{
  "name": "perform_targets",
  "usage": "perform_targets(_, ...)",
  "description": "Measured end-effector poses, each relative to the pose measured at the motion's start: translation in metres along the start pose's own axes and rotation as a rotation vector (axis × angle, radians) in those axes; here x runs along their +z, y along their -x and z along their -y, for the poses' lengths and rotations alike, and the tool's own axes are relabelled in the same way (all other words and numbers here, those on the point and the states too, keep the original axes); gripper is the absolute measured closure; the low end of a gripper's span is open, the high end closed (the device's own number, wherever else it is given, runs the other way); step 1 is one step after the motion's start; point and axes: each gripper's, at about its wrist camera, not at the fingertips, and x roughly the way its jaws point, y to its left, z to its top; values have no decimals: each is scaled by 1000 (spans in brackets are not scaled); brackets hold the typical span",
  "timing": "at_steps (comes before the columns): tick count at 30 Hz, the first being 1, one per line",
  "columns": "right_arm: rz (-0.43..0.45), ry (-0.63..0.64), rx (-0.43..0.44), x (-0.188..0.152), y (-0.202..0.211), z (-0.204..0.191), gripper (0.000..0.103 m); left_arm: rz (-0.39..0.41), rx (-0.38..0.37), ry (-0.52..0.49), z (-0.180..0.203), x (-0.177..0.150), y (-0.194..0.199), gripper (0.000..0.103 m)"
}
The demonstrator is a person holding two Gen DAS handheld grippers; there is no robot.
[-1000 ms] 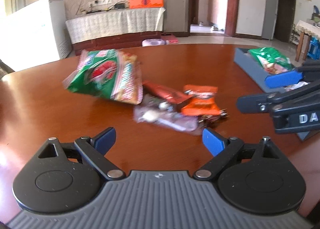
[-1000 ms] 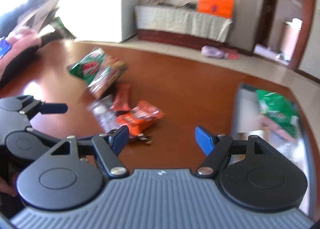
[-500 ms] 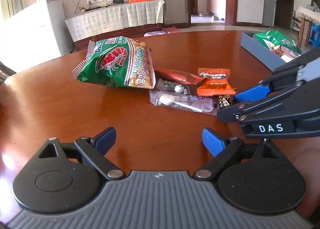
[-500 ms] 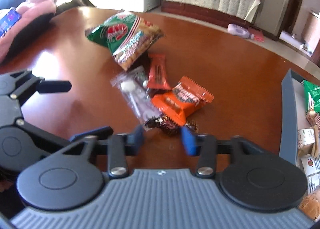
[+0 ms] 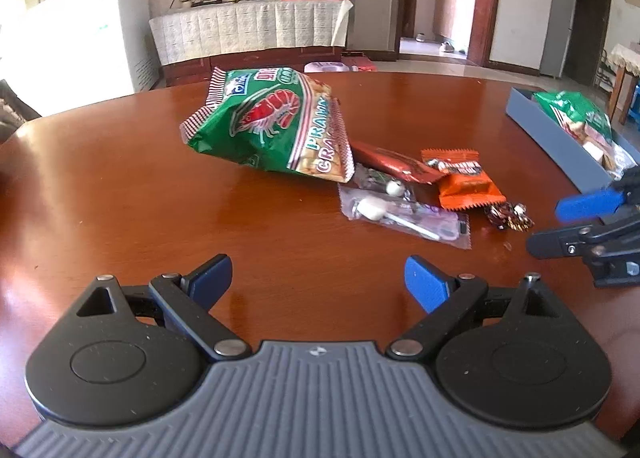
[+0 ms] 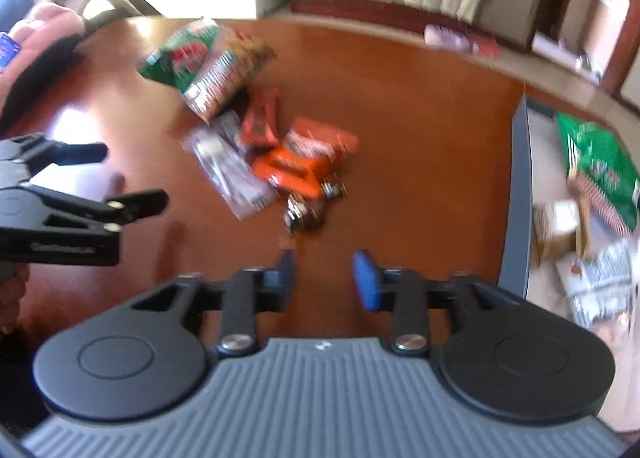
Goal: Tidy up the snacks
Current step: 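Reach the right gripper to the wrapped chocolate candies and grasp them, then grasp the clear candy bag with the left gripper while the right gripper holds the chocolates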
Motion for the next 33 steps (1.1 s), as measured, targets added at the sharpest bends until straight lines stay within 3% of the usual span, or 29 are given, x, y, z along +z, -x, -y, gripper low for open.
perform_targets(2, 59, 17, -8, 5, 3, -9, 33, 1, 2, 17, -1, 2, -1, 7)
perform_targets(4, 35, 27, -35, 11, -12, -15, 35, 4, 5, 21, 0, 3, 0, 7)
perform_targets(6, -28, 28, -63, 16, -32, -16, 49, 1, 6, 17, 2, 3, -1, 7)
perform_targets(7, -48, 18, -57, 17, -38, -15, 66, -2, 4, 14, 3, 3, -1, 7)
perform_targets(8, -43, -2, -44, 18, -38, -11, 73, -3, 0, 11, 4, 2, -1, 7)
perform_targets(10, -45, -16, -41, 19, -39, -6, 77, 0, -10, 0, 7, 2, -1, 7)
perform_targets(18, -58, 4, -11, 5, -17, 4, 77, 11, -88, 13, 18, 5, -5, 7)
perform_targets(23, -62, -21, -12, -2, -6, 17, 77, 11, -113, 86, 25, 16, -19, 7)
perform_targets(29, -79, -11, 3, -5, -7, 21, 77, -7, -73, 120, 34, 27, -42, 8)
perform_targets(30, -78, -13, 5, -6, -6, 22, 77, 3, -86, 122, 35, 28, -43, 18)
perform_targets(31, -77, -13, 6, -6, -5, 23, 77, 13, -101, 121, 36, 29, -42, 41)
perform_targets(32, -77, -13, 7, -6, -5, 24, 77, 13, -115, 122, 36, 30, -41, 52)
perform_targets(33, -78, -13, 8, -6, -5, 24, 77, 8, -146, 139, 35, 30, -41, 71)
